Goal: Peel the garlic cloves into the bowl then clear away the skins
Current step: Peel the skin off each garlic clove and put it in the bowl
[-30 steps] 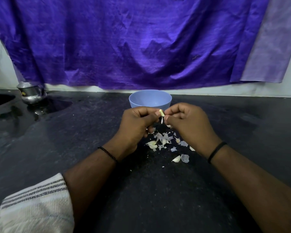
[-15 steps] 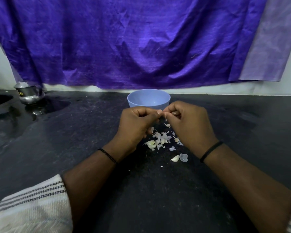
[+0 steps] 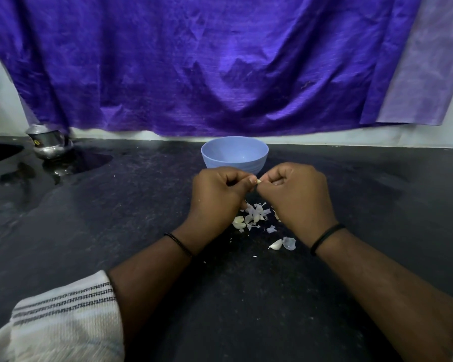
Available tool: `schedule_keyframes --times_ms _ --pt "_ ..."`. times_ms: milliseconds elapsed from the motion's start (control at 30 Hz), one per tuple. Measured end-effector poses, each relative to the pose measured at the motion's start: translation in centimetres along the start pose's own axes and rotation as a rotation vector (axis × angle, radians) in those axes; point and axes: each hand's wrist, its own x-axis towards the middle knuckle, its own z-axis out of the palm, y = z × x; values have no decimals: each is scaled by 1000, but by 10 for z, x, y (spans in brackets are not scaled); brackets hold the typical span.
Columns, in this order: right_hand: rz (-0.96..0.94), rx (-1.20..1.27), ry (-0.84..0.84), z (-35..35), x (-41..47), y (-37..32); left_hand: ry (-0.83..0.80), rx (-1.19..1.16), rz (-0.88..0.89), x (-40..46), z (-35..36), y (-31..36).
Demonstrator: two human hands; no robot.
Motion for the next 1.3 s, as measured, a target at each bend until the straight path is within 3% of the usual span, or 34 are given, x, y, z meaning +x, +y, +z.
schedule_keyframes --times_ms 167,367,633,933,1300 --pt "12 18 31 0 0 -2 4 58 62 2 0 0" --pt "28 96 34 2 0 -3 11 -24 15 6 0 0" --pt "124 392 -61 2 3 -5 -116 -356 -171 10 -6 -1" --pt "38 237 -16 7 4 5 -67 -378 -296 10 -7 2" --pt "45 330 -75 6 5 6 -159 -434 -273 11 -8 0"
